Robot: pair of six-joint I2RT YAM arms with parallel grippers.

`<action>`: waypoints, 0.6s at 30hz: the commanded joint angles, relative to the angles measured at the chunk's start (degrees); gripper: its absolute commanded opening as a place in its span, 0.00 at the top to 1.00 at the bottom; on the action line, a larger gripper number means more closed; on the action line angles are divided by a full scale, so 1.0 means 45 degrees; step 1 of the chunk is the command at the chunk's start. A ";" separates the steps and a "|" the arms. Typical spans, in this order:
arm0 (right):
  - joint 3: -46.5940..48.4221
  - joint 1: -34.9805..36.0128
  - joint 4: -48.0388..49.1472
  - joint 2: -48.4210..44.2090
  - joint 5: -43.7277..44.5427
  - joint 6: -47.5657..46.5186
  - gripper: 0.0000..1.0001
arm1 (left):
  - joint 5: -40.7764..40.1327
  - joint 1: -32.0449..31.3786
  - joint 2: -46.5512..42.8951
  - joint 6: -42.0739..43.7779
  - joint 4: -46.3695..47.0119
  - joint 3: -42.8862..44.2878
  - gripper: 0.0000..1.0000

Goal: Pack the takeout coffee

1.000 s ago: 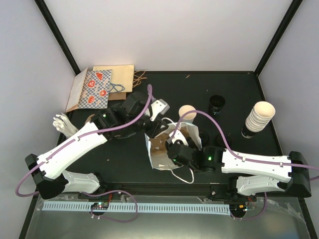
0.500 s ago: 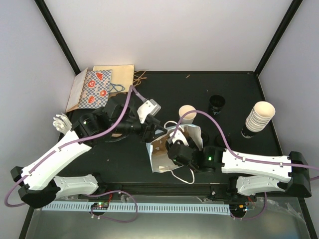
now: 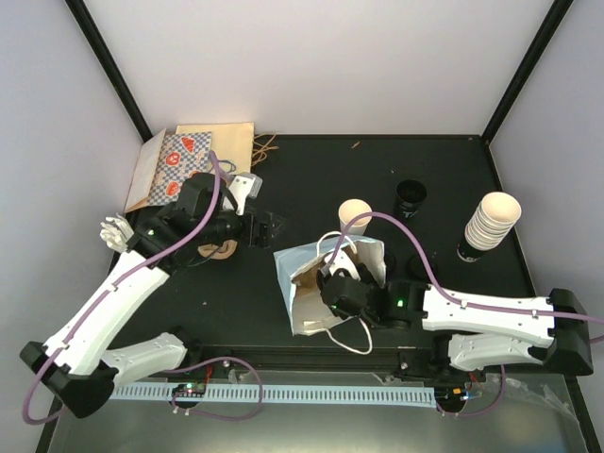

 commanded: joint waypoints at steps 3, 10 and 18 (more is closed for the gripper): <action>-0.0124 0.0075 0.0467 -0.0203 -0.0102 -0.0954 0.64 | 0.1037 0.1412 0.0321 -0.0244 0.1256 -0.1893 0.01; 0.0954 0.0120 0.0162 0.0922 0.0050 -0.2553 0.67 | 0.1735 0.2222 0.0086 -0.0870 0.2422 -0.3504 0.01; 0.2261 0.0816 -0.1091 0.2496 0.0884 -0.3969 0.68 | 0.1973 0.2252 0.0583 -0.0103 0.2559 -0.3889 0.01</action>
